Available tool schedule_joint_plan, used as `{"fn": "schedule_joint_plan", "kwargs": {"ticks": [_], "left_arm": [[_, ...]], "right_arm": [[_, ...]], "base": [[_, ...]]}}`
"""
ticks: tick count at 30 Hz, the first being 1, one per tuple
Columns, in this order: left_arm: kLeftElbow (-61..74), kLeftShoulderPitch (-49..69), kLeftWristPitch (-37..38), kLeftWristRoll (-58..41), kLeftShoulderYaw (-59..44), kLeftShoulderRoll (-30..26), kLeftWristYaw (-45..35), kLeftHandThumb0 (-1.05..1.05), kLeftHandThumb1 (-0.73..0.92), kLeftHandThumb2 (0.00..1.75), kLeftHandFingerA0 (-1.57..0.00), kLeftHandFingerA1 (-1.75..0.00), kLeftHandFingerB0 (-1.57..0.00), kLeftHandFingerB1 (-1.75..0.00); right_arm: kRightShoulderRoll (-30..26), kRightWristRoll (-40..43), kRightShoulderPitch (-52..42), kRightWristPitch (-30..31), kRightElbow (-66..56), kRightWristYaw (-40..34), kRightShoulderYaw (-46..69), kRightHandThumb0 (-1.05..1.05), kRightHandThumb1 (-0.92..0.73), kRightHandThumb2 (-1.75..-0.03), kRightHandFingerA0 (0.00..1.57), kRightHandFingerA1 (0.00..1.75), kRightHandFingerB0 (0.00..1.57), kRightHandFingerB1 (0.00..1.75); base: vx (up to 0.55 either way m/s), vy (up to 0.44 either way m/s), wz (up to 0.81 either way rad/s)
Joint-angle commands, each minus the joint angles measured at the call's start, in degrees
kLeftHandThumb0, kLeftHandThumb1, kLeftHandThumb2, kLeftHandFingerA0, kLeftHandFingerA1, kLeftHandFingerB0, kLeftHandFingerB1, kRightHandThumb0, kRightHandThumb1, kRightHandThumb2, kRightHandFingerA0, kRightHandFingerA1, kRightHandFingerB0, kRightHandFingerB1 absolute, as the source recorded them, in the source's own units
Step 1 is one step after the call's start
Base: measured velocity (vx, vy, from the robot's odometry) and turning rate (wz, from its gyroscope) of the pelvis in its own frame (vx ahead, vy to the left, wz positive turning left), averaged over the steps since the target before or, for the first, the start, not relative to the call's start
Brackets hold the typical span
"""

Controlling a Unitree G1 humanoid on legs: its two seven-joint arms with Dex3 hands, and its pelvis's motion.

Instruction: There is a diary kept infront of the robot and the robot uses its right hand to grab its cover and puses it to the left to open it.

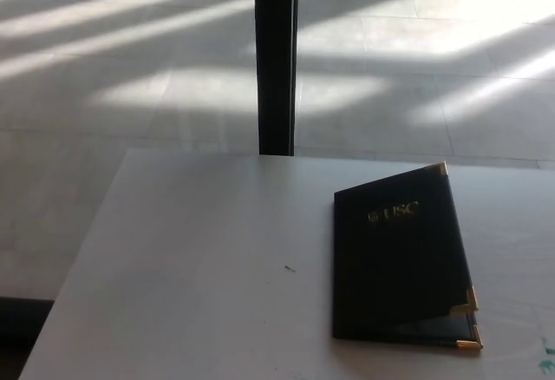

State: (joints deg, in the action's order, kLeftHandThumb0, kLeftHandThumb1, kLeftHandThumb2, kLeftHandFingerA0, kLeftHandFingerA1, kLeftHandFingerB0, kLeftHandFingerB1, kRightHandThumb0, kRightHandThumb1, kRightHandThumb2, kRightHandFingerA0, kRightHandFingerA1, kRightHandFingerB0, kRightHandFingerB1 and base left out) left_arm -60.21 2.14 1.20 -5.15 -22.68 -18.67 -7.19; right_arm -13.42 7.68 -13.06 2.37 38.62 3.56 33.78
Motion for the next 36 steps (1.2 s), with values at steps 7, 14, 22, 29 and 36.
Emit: {"fn": "schedule_joint_plan", "kwargs": {"ticks": [7, 14, 22, 29, 36], "left_arm": [[-7.9, -4.1, 1.6, -15.2, -17.9, -5.8, -5.3, -1.05, 0.72, 1.52, -0.57, -1.48, -0.37, -1.29], [-8.6, -4.5, 1.2, -15.6, -20.5, -6.0, -5.6, -1.05, 0.71, 1.5, -0.6, -1.48, -0.37, -1.27], [-9.6, -4.7, 1.6, -14.5, -21.1, -6.1, -6.6, -1.05, 0.73, 1.51, -0.57, -1.47, -0.34, -1.26], [-9.6, -4.6, 1.6, -14.5, -21.8, -5.9, -6.3, -1.05, 0.72, 1.51, -0.58, -1.47, -0.35, -1.27], [-10.4, -4.3, 2.2, -14.3, -21.6, -6.0, -6.0, -1.05, 0.71, 1.52, -0.64, -1.51, -0.43, -1.32]], "right_arm": [[-3.5, 30.7, 6.1, 8.6, -11.4, -9.3, 31.1, -0.44, -0.69, -1.23, 0.21, 0.74, 0.02, 0.59], [-9.2, 32.3, 13.0, 10.7, -13.0, -11.5, 36.3, -0.76, -0.85, -1.24, 0.38, 0.9, 0.03, 0.64], [-12.9, 33.1, 27.6, 14.3, -24.4, -11.1, 31.7, -0.92, -0.92, -0.88, 0.46, 0.92, 0.21, 0.8], [-8.8, 30.4, 33.6, 18.2, -36.8, -12.5, 22.5, -0.9, -0.92, -0.89, 0.63, 0.62, 0.44, 0.57], [-4.8, 26.3, 37.7, 21.3, -46.3, -16.0, 11.5, -0.9, -0.81, -1.14, 0.32, 0.54, 0.3, 0.51]], "base": [[0.0, 0.0, 0.0], [0.0, 0.0, 0.0], [0.0, 0.0, 0.0], [0.0, 0.0, 0.0], [0.0, 0.0, 0.0]]}}
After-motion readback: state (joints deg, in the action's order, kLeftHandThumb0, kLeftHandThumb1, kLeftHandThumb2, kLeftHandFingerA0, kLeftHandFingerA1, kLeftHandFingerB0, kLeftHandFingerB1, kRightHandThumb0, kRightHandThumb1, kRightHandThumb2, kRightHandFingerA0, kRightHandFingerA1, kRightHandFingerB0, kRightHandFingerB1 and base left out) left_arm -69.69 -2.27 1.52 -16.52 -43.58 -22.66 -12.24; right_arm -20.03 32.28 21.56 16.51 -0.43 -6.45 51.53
